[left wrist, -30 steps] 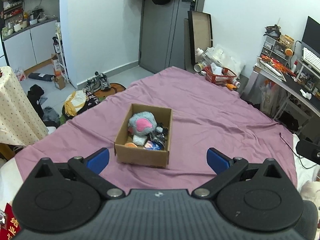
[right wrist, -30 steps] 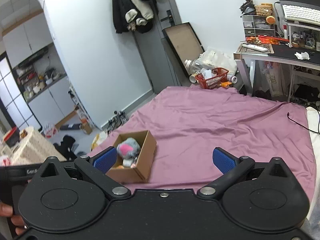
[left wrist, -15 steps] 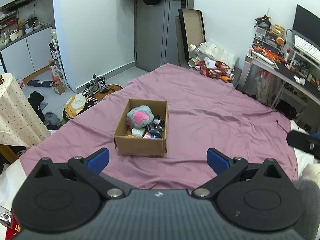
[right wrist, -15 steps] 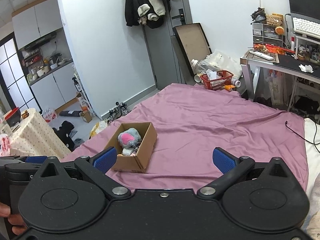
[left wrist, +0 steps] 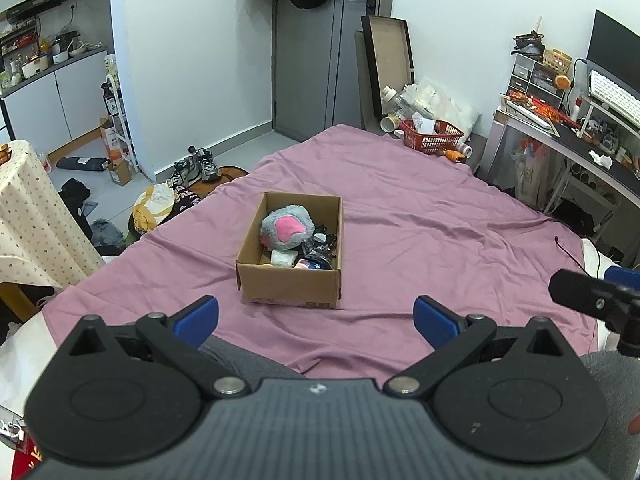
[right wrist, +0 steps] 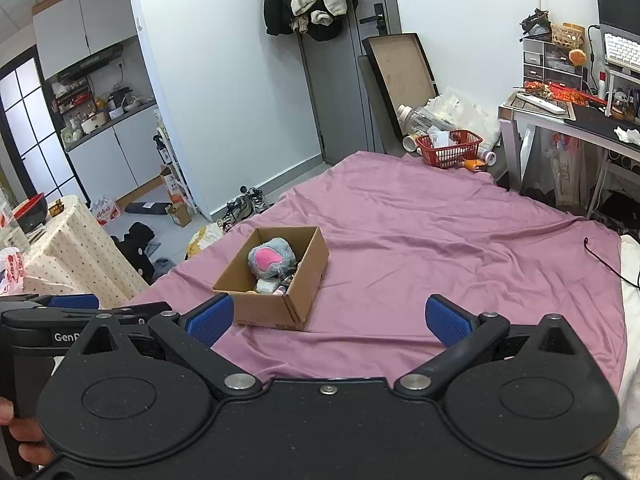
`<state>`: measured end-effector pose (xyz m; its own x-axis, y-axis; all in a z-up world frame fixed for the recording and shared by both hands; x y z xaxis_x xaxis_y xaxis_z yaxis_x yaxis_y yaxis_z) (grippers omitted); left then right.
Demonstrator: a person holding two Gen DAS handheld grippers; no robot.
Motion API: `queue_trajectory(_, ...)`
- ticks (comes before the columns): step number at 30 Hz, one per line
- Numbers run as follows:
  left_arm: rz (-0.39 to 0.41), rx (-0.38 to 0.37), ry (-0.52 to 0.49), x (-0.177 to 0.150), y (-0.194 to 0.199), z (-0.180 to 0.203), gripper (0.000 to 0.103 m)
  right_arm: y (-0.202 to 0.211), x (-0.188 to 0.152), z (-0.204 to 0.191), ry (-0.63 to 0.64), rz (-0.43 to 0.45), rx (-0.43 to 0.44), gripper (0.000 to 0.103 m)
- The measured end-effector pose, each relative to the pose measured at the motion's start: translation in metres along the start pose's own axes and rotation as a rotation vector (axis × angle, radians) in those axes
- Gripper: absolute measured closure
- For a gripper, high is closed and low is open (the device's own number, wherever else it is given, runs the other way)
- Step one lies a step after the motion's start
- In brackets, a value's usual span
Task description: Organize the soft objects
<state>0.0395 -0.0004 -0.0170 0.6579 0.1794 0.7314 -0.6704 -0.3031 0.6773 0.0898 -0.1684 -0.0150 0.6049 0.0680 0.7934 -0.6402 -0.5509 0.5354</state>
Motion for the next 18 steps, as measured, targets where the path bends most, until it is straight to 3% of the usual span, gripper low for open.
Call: queue_trajectory(18,-0.004,-0.001,0.004,0.0032,-0.0018,-0.0061,0.000,-0.0031,0.0018,-0.0021,-0.003,-0.007,-0.002,0.000)
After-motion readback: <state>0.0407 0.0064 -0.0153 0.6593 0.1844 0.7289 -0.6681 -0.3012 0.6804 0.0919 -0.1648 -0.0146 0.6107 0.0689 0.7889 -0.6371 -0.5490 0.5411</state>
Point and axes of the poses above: each gripper's, at about its wrist camera, not at the fingertips, and y roughly against the way its jaws point, z to its right, x to its top, the point moved 5 cm from there along -y, roughly the way its jaws point, and after that the axes turned 9 degrees about x, right-handed, at the moved point
